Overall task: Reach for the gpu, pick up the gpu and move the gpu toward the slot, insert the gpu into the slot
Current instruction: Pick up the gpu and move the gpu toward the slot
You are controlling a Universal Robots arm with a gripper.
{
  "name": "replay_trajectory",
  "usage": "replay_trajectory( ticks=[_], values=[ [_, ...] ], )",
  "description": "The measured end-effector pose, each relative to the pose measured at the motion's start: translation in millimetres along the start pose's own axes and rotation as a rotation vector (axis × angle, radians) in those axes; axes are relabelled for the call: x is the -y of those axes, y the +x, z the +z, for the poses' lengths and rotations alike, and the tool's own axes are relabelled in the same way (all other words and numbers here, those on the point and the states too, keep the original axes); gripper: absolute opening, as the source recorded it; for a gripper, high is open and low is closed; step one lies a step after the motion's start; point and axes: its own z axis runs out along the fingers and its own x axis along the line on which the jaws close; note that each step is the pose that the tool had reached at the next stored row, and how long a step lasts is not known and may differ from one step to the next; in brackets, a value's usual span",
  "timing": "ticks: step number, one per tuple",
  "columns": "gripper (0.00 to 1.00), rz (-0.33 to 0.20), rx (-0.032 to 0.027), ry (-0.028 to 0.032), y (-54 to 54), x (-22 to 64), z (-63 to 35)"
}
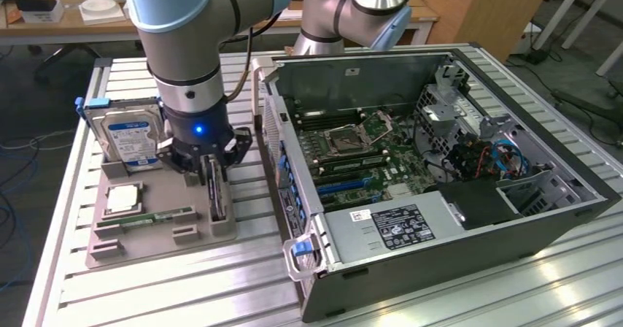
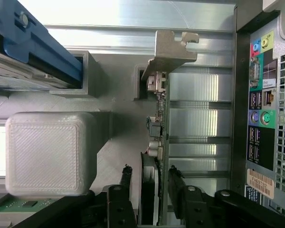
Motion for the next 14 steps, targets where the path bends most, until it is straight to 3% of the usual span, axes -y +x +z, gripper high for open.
replay_trajectory(
  ticks=[3, 14],
  values=[
    [0.33, 0.0, 0.0, 0.0, 0.0, 0.0, 0.0],
    [0.33, 0.0, -0.0008, 0.0, -1.9, 0.0, 0.1]
  ],
)
